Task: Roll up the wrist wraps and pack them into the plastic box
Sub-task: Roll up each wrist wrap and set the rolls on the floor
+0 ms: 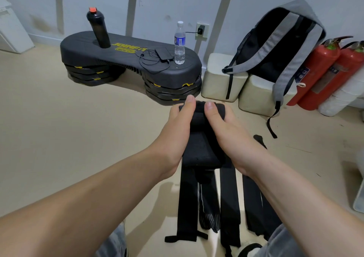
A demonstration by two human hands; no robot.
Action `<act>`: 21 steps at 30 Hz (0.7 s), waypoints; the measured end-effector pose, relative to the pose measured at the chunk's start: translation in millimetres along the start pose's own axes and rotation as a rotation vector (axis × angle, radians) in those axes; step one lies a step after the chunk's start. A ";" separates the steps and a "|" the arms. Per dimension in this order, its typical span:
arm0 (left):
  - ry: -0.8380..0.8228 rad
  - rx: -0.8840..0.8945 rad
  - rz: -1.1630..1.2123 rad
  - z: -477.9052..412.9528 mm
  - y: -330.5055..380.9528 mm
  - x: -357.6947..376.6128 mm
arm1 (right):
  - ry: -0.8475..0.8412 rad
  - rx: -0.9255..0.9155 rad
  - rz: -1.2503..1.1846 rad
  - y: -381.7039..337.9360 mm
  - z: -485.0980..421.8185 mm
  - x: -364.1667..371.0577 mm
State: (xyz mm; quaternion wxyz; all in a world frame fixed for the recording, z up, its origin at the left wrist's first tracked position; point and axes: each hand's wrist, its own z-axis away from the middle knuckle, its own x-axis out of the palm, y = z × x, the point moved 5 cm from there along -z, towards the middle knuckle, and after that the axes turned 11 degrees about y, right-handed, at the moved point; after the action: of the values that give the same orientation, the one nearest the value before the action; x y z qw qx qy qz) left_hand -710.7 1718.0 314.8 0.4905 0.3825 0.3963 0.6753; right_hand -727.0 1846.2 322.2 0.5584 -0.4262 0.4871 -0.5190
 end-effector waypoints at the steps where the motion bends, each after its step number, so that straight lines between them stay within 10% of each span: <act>1: -0.024 -0.004 -0.003 -1.1 -1.2 -0.1 | 0.017 -0.019 0.003 -0.8 -1.3 -2.0; 21: -0.040 0.075 -0.131 -8.0 6.9 -9.8 | -0.135 -0.021 0.007 0.3 8.4 3.2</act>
State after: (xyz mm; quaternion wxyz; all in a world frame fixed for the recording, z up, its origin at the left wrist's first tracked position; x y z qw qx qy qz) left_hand -718.2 1705.8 316.6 0.5268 0.3874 0.4356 0.6186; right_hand -718.7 1842.8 322.9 0.5871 -0.4644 0.4552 -0.4821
